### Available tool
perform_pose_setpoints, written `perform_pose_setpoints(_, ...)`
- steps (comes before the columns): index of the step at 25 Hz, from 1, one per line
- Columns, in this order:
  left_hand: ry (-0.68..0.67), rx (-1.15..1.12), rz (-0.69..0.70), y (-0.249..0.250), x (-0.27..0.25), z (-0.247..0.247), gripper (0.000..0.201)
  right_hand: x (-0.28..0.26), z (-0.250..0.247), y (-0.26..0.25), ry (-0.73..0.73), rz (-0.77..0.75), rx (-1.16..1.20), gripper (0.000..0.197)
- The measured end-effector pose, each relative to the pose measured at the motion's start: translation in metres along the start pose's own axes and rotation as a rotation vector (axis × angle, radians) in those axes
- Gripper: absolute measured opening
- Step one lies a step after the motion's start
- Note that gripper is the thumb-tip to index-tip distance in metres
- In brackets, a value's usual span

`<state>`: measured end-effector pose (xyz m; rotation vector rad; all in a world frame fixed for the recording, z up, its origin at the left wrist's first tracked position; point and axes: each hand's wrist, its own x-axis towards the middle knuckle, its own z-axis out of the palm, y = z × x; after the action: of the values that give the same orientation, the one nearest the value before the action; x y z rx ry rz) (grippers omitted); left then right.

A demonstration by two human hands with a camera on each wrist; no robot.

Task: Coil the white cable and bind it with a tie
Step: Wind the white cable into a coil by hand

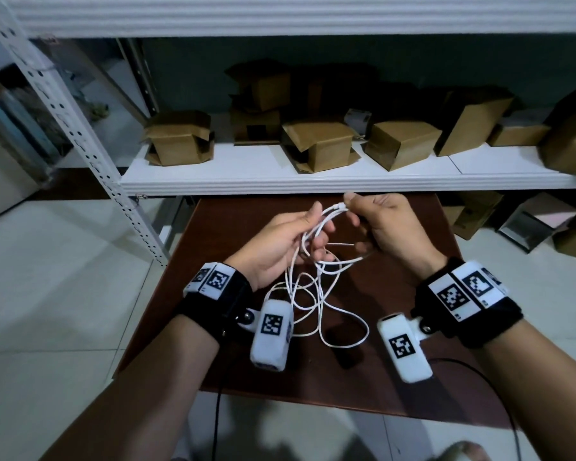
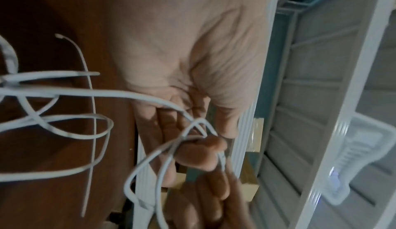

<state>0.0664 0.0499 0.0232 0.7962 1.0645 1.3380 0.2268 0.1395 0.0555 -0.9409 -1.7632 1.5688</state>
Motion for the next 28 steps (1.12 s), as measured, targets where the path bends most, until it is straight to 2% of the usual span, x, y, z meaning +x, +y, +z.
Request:
perform_pose_setpoints(2,-0.031,-0.182,-0.050,0.007,-0.001,-0.002,0.040,0.001,-0.001,0.001,0.025,-0.007,0.103,0.047)
perform_pose_setpoints(4,-0.005,-0.358,-0.079,0.010,0.000,-0.002,0.043,0.000,0.004,0.002,-0.013,-0.010,0.234,0.045)
perform_pose_setpoints(7,0.093,-0.390,-0.071,0.010,0.005,0.001,0.038,0.000,0.012,0.004,-0.056,-0.009,0.314,0.045)
perform_pose_setpoints(12,0.214,-0.129,0.080,0.013,0.004,0.007,0.034,-0.005,0.007,0.000,-0.126,0.068,0.365,0.044)
perform_pose_setpoints(16,0.115,0.105,0.097,0.012,-0.002,0.010,0.037,-0.011,-0.002,0.000,-0.397,0.244,0.366,0.041)
perform_pose_setpoints(19,0.104,0.445,0.092,0.004,-0.003,0.013,0.039,-0.013,-0.004,0.006,-0.496,0.274,0.229,0.023)
perform_pose_setpoints(21,0.119,0.618,0.100,0.000,-0.003,0.015,0.042,-0.015,0.000,0.010,-0.479,0.330,0.152,0.018)
perform_pose_setpoints(22,0.114,0.605,0.087,-0.001,-0.004,0.015,0.043,-0.016,0.003,0.011,-0.442,0.350,0.119,0.021)
perform_pose_setpoints(24,0.103,0.460,0.052,0.001,-0.004,0.014,0.041,-0.014,0.009,0.008,-0.328,0.338,0.123,0.019)
perform_pose_setpoints(26,0.056,0.295,0.026,0.005,-0.004,0.010,0.043,-0.010,0.009,0.004,-0.222,0.339,0.275,0.020)
perform_pose_setpoints(28,-0.013,0.151,-0.001,0.008,-0.002,0.006,0.045,-0.006,0.006,0.002,-0.173,0.335,0.446,0.030)
